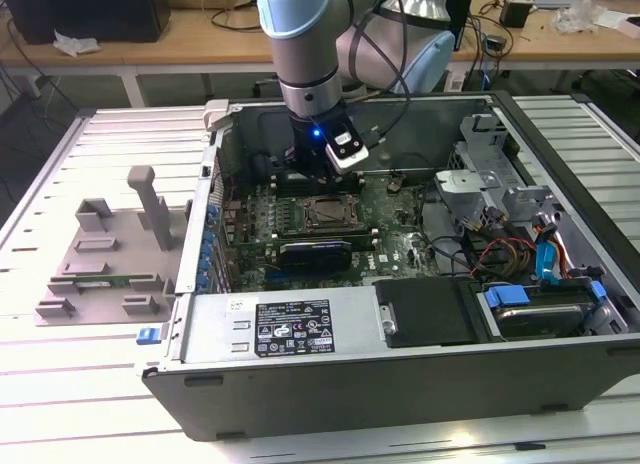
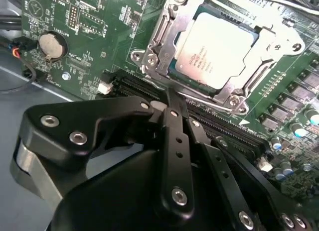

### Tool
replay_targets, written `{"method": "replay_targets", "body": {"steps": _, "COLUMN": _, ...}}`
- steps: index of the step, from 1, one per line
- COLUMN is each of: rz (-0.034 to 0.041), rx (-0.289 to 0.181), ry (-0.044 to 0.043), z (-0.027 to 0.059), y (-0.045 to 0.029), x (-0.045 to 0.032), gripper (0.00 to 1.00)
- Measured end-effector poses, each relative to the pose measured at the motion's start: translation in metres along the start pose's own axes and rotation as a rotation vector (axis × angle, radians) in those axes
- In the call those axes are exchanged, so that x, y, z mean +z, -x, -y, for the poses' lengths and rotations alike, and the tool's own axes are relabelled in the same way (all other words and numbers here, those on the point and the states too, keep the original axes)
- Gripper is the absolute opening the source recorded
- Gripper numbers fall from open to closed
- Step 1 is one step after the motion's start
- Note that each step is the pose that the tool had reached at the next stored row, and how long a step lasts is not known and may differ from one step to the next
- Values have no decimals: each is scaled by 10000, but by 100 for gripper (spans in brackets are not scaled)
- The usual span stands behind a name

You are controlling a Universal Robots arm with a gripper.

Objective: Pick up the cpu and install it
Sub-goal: 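Install the first cpu locking lever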

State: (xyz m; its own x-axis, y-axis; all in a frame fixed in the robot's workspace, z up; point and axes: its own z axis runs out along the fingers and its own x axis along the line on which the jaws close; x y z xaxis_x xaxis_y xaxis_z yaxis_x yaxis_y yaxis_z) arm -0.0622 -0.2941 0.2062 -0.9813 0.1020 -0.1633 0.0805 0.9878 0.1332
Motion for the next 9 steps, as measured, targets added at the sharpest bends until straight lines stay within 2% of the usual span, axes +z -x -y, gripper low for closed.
{"method": "replay_targets", "body": {"steps": 5, "rz": 0, "rx": -2, "ry": -7, "z": -3, "y": 4, "x": -23, "gripper": 11}}
{"method": "replay_targets", "body": {"steps": 9, "rz": 10, "rx": -4, "ry": -7, "z": 1, "y": -1, "x": 7, "gripper": 11}}
